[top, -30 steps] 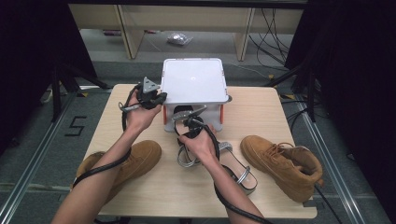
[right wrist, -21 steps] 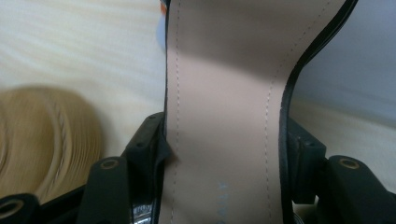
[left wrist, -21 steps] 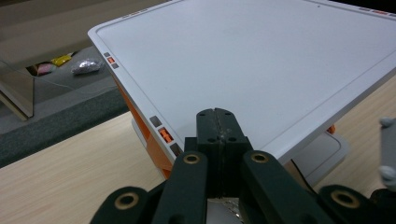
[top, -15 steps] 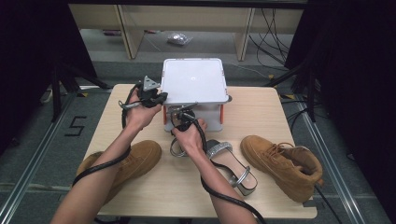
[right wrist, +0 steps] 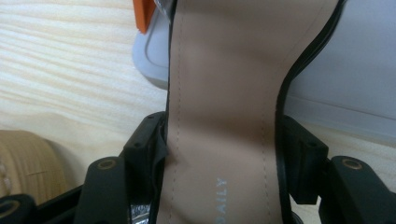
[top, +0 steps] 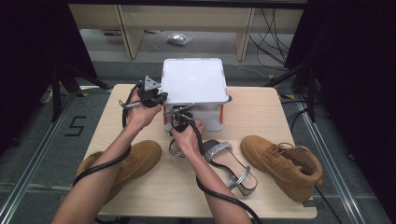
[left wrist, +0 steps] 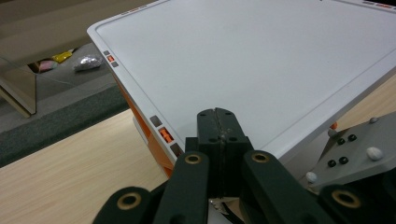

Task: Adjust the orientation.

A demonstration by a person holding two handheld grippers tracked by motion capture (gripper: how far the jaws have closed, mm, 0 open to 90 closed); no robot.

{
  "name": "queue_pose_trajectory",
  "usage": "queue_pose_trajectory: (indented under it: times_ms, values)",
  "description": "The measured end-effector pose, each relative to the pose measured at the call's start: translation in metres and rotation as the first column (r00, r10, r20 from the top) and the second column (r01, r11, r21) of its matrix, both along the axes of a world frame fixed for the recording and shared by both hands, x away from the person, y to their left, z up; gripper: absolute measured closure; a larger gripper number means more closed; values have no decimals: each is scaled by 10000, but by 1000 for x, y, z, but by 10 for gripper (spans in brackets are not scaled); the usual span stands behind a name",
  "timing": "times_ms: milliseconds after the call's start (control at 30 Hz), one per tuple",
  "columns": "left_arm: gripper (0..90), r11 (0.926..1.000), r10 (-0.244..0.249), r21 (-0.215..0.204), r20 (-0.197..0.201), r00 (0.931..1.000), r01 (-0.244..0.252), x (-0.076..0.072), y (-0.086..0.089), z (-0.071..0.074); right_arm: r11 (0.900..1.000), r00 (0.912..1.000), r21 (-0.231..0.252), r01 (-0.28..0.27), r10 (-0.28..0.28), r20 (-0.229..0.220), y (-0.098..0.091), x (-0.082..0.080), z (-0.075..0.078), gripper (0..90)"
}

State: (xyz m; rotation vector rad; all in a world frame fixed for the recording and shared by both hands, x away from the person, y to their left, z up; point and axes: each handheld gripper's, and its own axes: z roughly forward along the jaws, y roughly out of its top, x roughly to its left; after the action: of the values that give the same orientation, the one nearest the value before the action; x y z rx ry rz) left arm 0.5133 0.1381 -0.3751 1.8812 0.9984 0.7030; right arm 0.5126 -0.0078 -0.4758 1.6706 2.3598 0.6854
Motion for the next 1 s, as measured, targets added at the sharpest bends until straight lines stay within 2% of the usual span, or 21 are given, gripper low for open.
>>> queue_pose_trajectory:
  times_ms: [33, 67, 100, 133, 167, 233, 300, 367, 433, 467, 533, 567, 633, 667, 733, 767, 800, 833, 867, 933, 1000]
  values:
    - [897, 10000, -5, 0, 13, 10000, 5, 0, 0, 0, 10000, 10000, 0, 0, 0, 0, 0, 0, 0, 411]
    - [897, 10000, -7, -3, 23, 10000, 7, 0, 0, 0, 9980, 9979, 235, 585, -579, -280, 4, -1, -1, 409]
    - [897, 10000, -1, -23, 25, 10000, 1, 0, 0, 0, 9961, 9959, 271, 835, -825, -360, 6, 0, -2, 406]
    - [897, 10000, 12, -65, 15, 10000, -12, 0, 0, -1, 9972, 9976, 282, 696, -696, -11, 5, 1, -4, 403]
    - [897, 9999, -53, 112, -12, 10000, 53, 1, 1, 0, 9962, 9963, 254, 831, -824, -260, 7, -1, -3, 399]
    - [897, 10000, -65, 74, -7, 10000, 65, 2, 0, 0, 9988, 9987, 270, 419, -411, -286, 5, -2, -2, 388]
    - [897, 9999, -24, 166, -17, 10000, 24, 1, -1, 0, 9994, 9994, 99, 340, -339, -88, 6, -3, -1, 363]
    - [897, 9998, 16, 192, 22, 10000, -16, 1, -2, 0, 9997, 9997, 66, 216, -215, -149, 6, -5, -2, 339]
    - [897, 9995, -2, 303, 10, 10000, 2, 1, -2, 1, 9994, 9987, 85, 349, -352, 362, 7, -7, -1, 276]
    - [897, 9990, -115, 427, 182, 9998, 107, 2, -1, 1, 9989, 9932, -30, 475, -469, 1062, 5, -8, 5, 283]
    - [897, 9989, -188, 436, 204, 9996, 179, 3, -1, 1, 9995, 9935, 77, 291, -298, 1099, 3, -7, 8, 277]
    - [897, 9996, -127, 256, 153, 9998, 123, 2, -2, 1, 9992, 9937, -29, 387, -382, 1056, 3, -9, 11, 274]
    - [897, 9998, -70, 164, 41, 10000, 69, 1, -2, 0, 9996, 9948, 119, 270, -280, 981, 1, -11, 13, 277]
    - [897, 9997, -102, 226, 59, 9999, 101, 2, -1, 1, 9992, 9937, 233, 327, -350, 1062, 0, -14, 16, 282]
    - [897, 9995, -176, 271, 228, 9996, 169, 4, 1, 1, 9993, 9929, 367, 5, -48, 1185, -5, -19, 19, 291]
    - [897, 10000, -84, 22, 100, 9999, 83, 3, 0, 0, 9984, 9932, 570, 50, -116, 1161, -8, -24, 23, 299]
    - [897, 10000, -67, 10, 124, 9999, 67, 4, 0, 1, 9966, 9920, 826, 39, -143, 1252, -14, -33, 28, 321]
    - [897, 9999, -101, 28, 181, 9998, 101, 5, 1, 1, 9966, 9920, 826, 39, -143, 1252, -14, -33, 28, 321]
    - [897, 10000, -66, -2, 171, 9998, 66, 4, 0, 1, 9959, 9849, 892, -141, -16, 1728, -19, -37, 31, 336]
    - [897, 10000, -66, 75, 201, 9998, 64, 4, 0, 1, 9927, 9848, 1174, -286, 78, 1736, -26, -45, 37, 390]
    - [897, 9999, -56, 156, 253, 9997, 52, 4, -2, 1, 9940, 9805, 961, -520, 325, 1937, -35, -55, 44, 459]
